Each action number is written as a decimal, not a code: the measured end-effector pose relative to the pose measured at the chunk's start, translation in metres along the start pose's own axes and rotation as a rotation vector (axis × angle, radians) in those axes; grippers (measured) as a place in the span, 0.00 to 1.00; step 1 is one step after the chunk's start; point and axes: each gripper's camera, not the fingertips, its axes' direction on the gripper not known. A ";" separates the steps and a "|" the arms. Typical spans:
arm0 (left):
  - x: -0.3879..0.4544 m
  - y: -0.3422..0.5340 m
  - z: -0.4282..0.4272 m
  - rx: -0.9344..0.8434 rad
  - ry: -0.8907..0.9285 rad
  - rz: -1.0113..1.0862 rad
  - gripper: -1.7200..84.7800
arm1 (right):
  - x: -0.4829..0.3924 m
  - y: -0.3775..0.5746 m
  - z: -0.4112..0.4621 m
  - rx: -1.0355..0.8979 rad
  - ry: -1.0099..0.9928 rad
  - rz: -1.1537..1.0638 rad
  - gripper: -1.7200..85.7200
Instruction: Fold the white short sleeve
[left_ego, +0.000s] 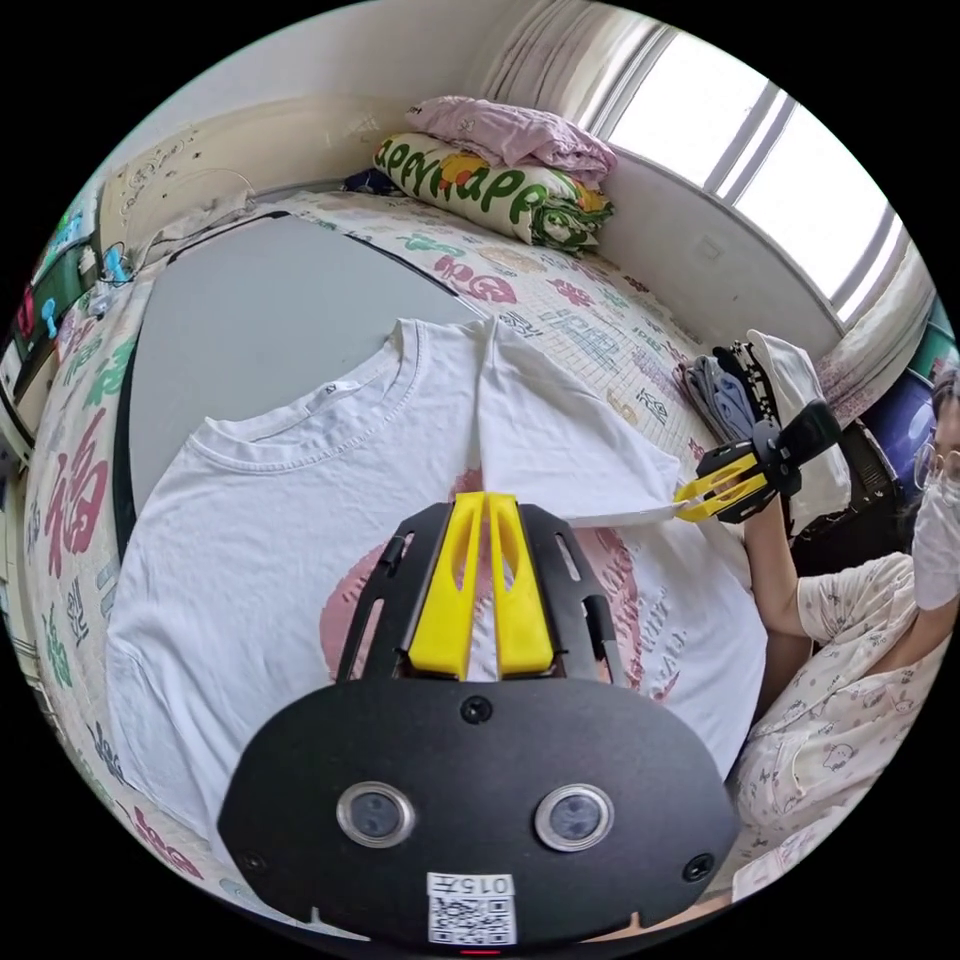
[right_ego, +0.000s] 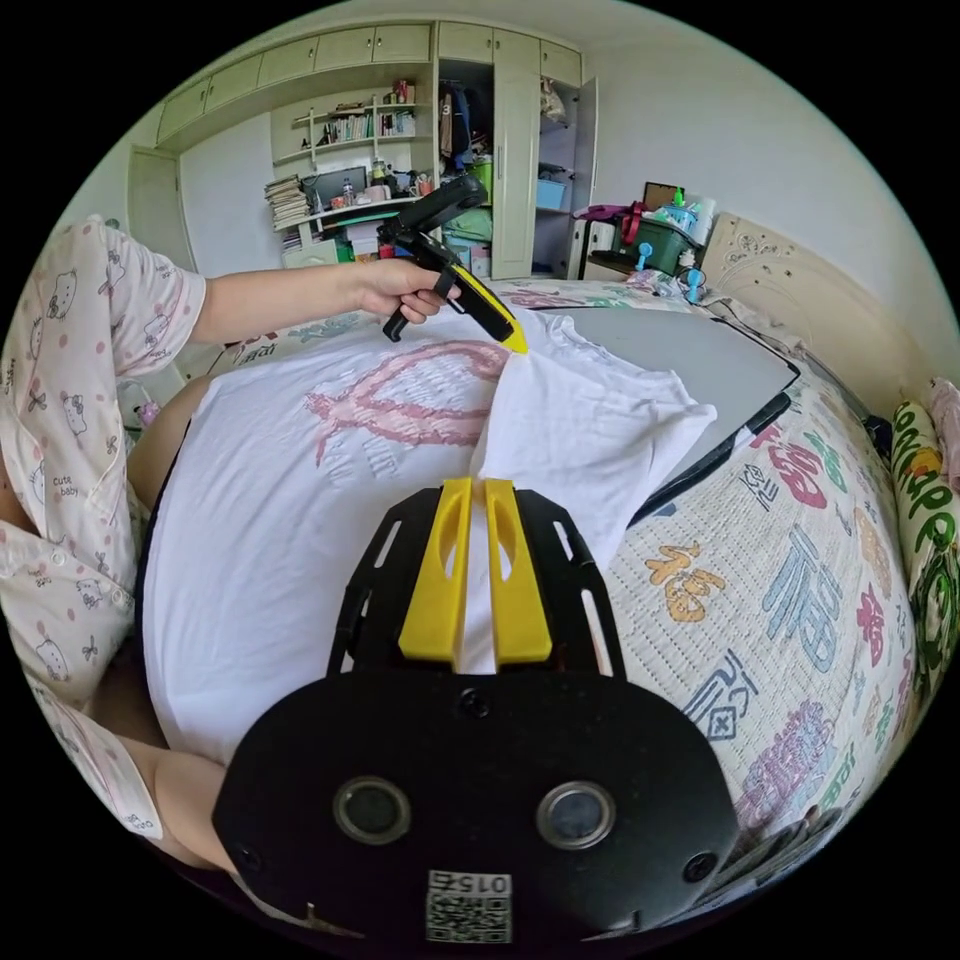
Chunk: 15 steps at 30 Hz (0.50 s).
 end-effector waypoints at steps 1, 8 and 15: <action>0.002 0.000 -0.006 0.008 -0.004 0.000 0.02 | 0.000 -0.003 0.000 0.009 -0.010 0.000 0.06; 0.009 0.005 0.000 -0.039 -0.041 -0.007 0.03 | -0.009 -0.021 0.006 0.010 -0.024 -0.029 0.07; 0.049 0.010 -0.011 -0.017 -0.114 0.026 0.07 | 0.039 0.016 -0.065 0.096 0.014 0.131 0.08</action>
